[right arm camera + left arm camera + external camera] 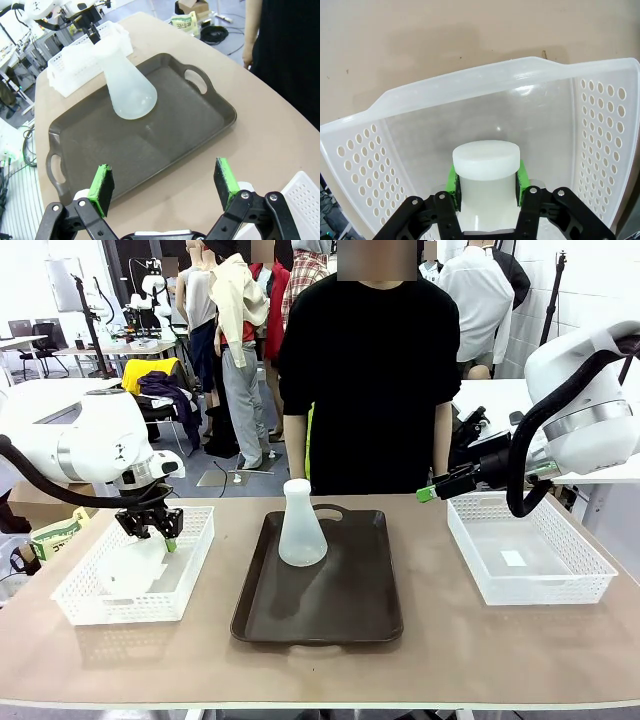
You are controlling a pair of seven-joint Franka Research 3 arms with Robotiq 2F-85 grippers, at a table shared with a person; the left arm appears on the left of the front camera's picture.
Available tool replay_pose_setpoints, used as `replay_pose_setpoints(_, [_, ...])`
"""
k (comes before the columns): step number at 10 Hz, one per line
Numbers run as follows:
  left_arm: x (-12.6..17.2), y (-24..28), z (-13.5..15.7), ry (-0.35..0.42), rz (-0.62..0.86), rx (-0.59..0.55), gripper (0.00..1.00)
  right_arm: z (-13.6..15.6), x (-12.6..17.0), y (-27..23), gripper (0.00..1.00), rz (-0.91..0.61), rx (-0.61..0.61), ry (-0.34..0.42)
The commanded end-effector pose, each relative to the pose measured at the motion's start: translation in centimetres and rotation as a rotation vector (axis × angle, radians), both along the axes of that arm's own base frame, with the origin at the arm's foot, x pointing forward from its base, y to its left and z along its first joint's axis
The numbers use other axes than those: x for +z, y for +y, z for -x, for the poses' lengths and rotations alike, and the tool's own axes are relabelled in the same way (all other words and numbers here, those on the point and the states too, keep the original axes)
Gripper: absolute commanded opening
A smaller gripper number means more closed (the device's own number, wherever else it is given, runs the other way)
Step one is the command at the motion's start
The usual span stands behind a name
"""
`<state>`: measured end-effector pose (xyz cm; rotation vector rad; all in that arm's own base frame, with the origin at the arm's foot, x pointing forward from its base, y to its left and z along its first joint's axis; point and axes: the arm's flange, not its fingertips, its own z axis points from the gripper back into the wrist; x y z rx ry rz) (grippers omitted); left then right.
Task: Prepare the laboratory tools.
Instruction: Place the picked Big flask upright in the Handle tray as directed by the person.
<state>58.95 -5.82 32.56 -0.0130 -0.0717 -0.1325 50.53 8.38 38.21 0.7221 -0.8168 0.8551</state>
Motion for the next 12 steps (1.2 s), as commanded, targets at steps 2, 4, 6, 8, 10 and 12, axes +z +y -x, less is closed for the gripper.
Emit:
replay_pose_setpoints(2, [0.0, 0.0, -0.1, -0.011, -0.001, -0.001, 0.00, 0.0, 0.0, -0.1, 1.00, 0.007, 0.001, 0.006])
replay_pose_setpoints(4, [0.0, 0.0, -0.1, -0.011, -0.001, -0.001, 0.00, 0.0, 0.0, -0.1, 1.00, 0.007, 0.001, 0.006])
replay_pose_setpoints(6, [0.0, 0.0, -0.1, -0.011, -0.001, -0.001, 0.00, 0.0, 0.0, -0.1, 1.00, 0.007, 0.001, 0.006])
replay_pose_setpoints(8, [1.5, -0.2, 0.4, 0.013, 0.003, -0.008, 0.00, 0.0, 0.0, -0.1, 1.00, 0.007, 0.001, 0.006])
replay_pose_setpoints(10, [4.1, 0.3, 1.0, -0.011, 0.037, 0.019, 0.00, 0.0, 0.0, -0.1, 1.00, 0.007, 0.001, 0.006])
replay_pose_setpoints(12, [6.7, 0.6, 2.1, 0.011, 0.059, 0.026, 0.00, 0.0, 0.0, -0.1, 1.00, 0.007, 0.001, 0.006])
